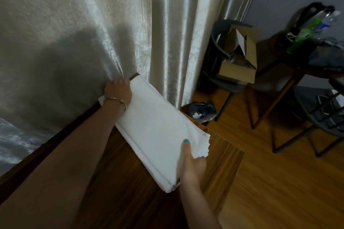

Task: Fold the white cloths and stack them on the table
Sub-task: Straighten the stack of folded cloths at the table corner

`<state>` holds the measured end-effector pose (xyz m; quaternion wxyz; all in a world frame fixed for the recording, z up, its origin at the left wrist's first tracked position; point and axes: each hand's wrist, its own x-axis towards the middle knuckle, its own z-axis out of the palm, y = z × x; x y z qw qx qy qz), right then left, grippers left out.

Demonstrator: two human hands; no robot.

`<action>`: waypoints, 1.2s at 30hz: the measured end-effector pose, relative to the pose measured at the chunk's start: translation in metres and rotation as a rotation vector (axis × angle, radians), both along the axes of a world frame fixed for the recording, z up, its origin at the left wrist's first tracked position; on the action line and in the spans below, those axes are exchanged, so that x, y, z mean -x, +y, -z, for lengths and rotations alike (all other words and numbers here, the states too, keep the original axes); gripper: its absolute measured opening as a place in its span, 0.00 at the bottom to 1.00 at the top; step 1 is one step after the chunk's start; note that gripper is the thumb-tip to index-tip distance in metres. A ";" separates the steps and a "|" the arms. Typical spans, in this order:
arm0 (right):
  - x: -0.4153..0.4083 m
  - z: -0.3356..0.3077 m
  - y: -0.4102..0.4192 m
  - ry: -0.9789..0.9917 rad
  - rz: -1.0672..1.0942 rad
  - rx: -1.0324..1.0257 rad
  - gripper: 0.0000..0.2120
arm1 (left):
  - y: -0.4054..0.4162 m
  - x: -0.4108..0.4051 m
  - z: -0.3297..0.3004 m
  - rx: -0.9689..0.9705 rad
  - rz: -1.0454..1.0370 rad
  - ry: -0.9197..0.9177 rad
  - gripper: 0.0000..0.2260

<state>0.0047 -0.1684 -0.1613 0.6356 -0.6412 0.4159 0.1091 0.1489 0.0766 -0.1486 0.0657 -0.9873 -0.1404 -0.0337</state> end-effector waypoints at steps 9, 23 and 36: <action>-0.011 -0.003 -0.011 -0.311 -0.978 1.017 0.36 | -0.069 0.049 0.005 0.377 -0.166 0.212 0.33; -0.016 -0.011 -0.012 -0.163 -1.073 0.980 0.36 | -0.064 0.050 0.007 0.420 -0.153 0.272 0.35; -0.096 -0.023 -0.063 -0.020 -1.040 0.022 0.30 | -0.057 0.085 0.015 1.502 -1.153 -0.358 0.63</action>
